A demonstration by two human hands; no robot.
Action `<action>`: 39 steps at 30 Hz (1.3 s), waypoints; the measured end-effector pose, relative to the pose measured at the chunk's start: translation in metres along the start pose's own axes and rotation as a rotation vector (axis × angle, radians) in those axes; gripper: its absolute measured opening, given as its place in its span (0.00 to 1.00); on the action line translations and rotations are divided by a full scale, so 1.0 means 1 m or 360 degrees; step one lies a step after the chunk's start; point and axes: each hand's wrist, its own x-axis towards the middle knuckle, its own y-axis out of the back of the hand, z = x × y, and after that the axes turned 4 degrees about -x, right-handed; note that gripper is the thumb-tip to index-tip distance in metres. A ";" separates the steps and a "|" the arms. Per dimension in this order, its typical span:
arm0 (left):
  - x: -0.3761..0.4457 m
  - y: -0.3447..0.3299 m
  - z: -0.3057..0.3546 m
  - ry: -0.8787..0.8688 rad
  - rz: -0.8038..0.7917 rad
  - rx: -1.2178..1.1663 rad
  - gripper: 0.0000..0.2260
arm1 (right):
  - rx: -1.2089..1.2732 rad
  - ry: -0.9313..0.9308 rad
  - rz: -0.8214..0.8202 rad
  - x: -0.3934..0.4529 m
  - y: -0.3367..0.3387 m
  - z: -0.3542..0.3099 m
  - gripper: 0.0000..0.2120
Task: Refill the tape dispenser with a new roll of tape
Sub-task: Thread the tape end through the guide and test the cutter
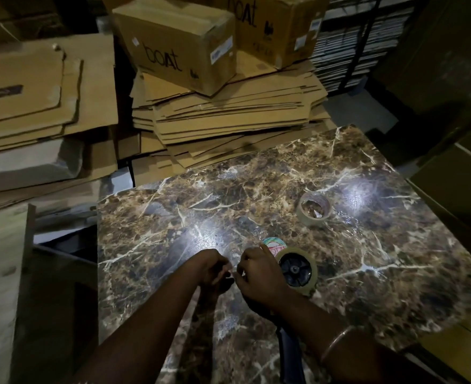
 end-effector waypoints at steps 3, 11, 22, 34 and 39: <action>0.000 -0.005 0.004 -0.0056 0.0030 0.0112 0.22 | 0.0117 -0.0025 0.0065 -0.003 0.000 0.002 0.13; -0.014 -0.019 0.007 -0.0292 0.0066 -0.0207 0.15 | 0.0340 -0.0139 0.0367 -0.026 0.019 0.004 0.20; -0.032 -0.034 0.028 -0.0235 -0.0030 -0.0217 0.20 | 0.0354 -0.1290 0.0644 -0.109 0.009 0.033 0.16; -0.031 -0.056 0.048 -0.0516 0.0447 0.0793 0.10 | 0.1847 -0.2182 0.0202 -0.124 -0.018 0.027 0.31; -0.040 -0.056 0.060 -0.0589 0.0496 0.1053 0.09 | 0.2722 -0.1914 -0.0185 -0.122 0.000 0.017 0.26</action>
